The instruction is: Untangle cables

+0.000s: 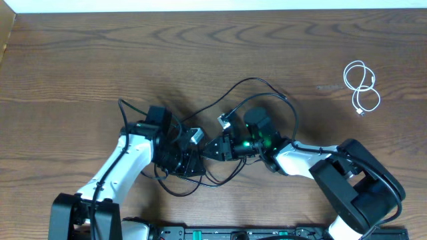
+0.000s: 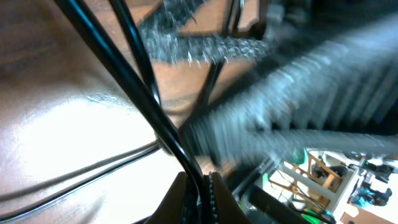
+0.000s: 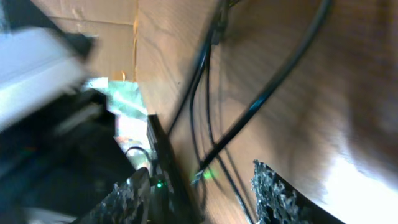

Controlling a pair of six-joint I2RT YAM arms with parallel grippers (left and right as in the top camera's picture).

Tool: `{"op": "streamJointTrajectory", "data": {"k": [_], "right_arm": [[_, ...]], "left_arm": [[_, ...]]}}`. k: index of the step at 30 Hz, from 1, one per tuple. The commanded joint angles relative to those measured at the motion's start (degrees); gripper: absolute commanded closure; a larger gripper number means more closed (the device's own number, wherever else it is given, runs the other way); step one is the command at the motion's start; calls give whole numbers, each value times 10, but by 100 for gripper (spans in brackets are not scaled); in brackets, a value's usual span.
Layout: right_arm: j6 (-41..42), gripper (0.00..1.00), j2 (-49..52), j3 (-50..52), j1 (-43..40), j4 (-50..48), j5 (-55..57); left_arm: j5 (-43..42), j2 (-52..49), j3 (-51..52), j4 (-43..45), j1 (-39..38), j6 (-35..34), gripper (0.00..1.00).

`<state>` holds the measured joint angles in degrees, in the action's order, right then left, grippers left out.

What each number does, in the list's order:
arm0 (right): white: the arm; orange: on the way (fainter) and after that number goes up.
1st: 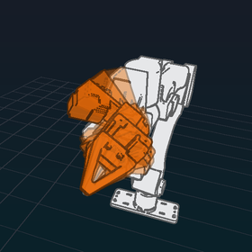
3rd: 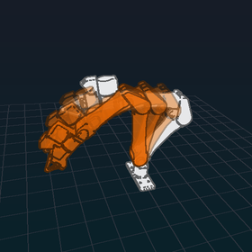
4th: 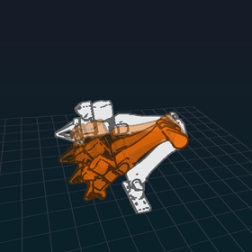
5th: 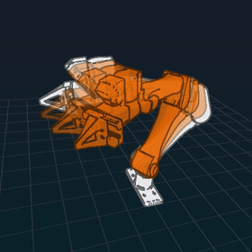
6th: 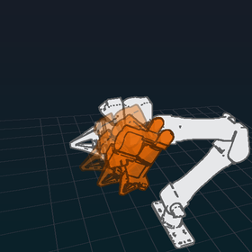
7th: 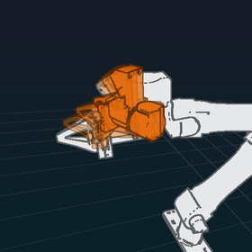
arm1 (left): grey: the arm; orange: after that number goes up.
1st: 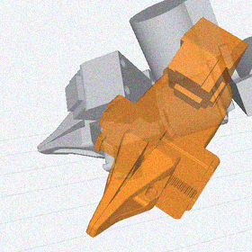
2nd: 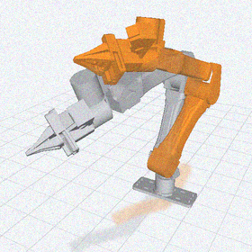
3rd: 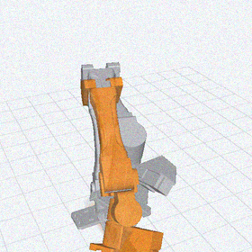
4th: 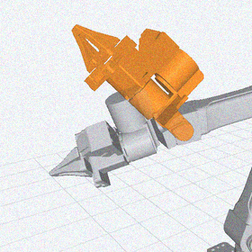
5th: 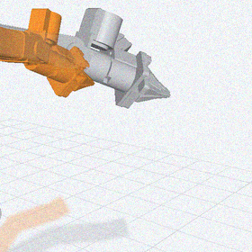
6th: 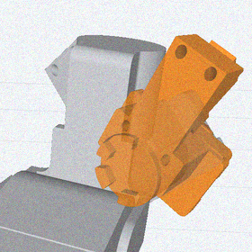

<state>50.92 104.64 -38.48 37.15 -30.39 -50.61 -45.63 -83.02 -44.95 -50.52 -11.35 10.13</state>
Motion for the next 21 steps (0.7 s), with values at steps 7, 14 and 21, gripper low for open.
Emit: {"op": "streamJointTrajectory", "data": {"k": [7,14,21], "right_arm": [[-93,49,5,1,-40,7,-81],[-146,48,5,1,-32,45,-80],[-162,41,5,1,-10,50,-83]], "left_arm": [[2,5,-111,-30,-1,-69,93],[2,5,-114,-1,7,-131,93],[2,5,-114,52,34,-202,93]]}}
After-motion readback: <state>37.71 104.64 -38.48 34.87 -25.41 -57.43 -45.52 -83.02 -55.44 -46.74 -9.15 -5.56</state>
